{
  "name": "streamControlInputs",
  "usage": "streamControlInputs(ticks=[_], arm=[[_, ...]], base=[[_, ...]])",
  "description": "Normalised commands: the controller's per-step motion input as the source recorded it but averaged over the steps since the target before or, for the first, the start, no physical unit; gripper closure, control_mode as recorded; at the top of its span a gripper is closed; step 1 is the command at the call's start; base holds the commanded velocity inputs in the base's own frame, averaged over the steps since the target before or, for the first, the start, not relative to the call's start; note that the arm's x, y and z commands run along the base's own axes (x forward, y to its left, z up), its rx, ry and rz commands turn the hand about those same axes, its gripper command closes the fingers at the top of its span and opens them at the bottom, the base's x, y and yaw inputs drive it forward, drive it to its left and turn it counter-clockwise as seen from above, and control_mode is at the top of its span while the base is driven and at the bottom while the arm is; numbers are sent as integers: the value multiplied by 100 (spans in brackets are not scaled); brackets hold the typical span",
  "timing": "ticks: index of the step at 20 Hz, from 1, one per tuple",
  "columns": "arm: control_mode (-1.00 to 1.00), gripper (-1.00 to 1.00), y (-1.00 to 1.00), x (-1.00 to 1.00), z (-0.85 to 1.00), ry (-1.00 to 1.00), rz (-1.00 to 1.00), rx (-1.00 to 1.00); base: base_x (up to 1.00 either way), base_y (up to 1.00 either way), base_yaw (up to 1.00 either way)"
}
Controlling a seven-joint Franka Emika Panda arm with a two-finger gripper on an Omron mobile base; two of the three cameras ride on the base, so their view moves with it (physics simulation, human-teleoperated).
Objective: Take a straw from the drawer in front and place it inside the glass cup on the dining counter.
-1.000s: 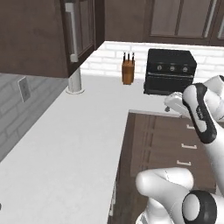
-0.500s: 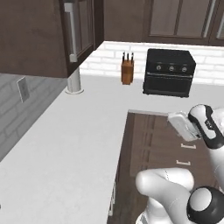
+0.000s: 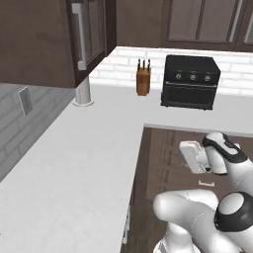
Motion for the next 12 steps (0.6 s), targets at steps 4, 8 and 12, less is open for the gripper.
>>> streamControlInputs(ticks=[4, 8, 12], arm=[[-100, -100, 36, 52, -44, 0, 13, 12], [-100, -100, 27, 44, -37, 0, 17, 9], [-100, -100, 24, 51, -35, 0, 16, 8]], base=[[0, 0, 0], [0, 0, 0], [0, 0, 0]])
